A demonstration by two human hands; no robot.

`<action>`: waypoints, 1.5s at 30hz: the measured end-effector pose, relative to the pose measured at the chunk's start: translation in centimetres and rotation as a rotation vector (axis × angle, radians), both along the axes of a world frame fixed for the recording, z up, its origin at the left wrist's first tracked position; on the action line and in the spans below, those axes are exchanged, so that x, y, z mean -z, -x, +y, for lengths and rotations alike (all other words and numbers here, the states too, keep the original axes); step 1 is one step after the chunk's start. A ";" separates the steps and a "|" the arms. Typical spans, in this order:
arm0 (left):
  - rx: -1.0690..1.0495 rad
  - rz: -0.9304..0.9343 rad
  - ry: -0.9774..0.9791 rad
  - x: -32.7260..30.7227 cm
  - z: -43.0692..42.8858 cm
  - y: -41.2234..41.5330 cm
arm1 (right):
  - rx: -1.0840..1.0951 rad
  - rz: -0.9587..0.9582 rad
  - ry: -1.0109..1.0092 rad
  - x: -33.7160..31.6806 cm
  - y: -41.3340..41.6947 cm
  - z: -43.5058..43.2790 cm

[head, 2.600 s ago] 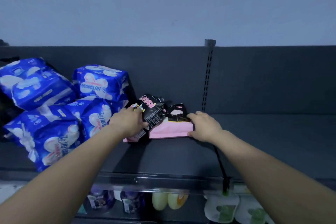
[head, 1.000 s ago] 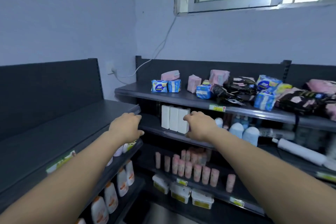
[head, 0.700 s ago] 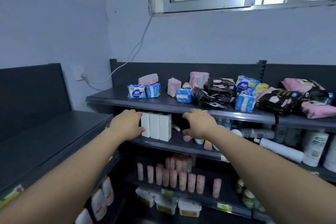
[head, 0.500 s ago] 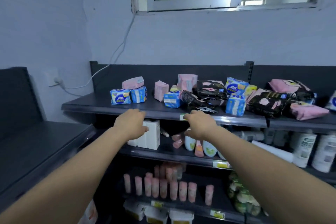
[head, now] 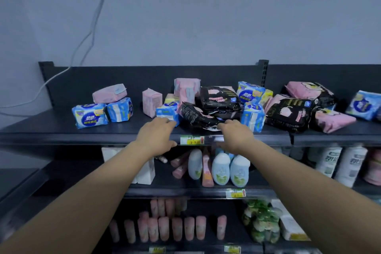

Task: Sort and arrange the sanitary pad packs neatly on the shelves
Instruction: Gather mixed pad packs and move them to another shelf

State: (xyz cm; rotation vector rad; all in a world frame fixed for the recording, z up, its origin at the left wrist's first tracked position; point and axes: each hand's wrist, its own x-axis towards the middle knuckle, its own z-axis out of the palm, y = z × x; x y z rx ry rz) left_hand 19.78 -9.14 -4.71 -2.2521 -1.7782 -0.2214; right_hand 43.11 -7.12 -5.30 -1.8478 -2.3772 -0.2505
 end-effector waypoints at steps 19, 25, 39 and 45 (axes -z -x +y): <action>0.209 0.012 -0.197 1.1 16.6 -11.0 | -0.016 -0.139 -0.195 0.3 -8.2 17.9; 0.221 0.028 -0.213 1.4 18.6 -13.6 | -0.107 0.246 -0.344 -0.8 -7.7 20.0; -0.077 -0.333 -0.634 -0.9 18.5 -14.4 | 0.106 0.289 -0.443 -0.7 -17.2 17.5; -0.085 -0.683 -0.709 -1.0 18.1 -15.0 | 0.585 0.366 0.099 1.5 -23.7 15.8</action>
